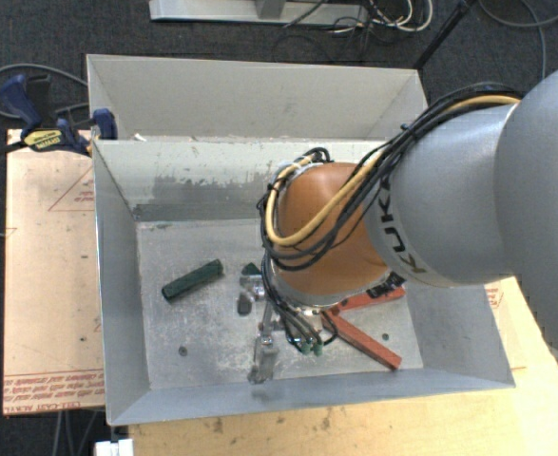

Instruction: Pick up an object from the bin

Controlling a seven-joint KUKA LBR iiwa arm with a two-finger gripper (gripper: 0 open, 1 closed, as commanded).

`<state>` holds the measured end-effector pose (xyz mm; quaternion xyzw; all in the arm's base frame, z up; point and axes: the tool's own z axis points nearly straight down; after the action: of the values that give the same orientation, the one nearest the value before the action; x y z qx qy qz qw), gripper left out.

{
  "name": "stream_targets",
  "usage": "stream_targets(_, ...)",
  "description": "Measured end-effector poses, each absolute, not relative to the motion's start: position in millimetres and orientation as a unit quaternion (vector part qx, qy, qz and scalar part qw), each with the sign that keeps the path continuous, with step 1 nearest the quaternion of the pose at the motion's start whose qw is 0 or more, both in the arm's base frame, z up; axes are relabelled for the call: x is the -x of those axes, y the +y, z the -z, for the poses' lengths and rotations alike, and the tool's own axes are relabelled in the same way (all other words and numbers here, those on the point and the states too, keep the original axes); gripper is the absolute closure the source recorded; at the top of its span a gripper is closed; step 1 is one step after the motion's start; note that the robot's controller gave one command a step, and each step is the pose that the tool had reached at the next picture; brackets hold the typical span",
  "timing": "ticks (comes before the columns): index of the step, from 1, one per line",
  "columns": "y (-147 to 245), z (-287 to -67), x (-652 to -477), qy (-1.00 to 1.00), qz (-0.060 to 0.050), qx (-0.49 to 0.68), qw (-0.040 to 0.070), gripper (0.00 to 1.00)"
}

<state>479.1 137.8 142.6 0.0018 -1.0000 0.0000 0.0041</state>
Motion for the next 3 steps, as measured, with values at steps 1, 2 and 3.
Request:
stream_targets(1, 107.7, -67.1, -499.1, -0.998, 0.0, -0.061, 0.0, 0.0)
stream_targets(2, 77.0, -69.7, -503.2, -0.999, 0.0, -0.044, 0.0, 0.0)
stream_targets(3, 75.1, -101.1, -543.7, -1.0, 0.001, -0.002, -0.003, 0.0)
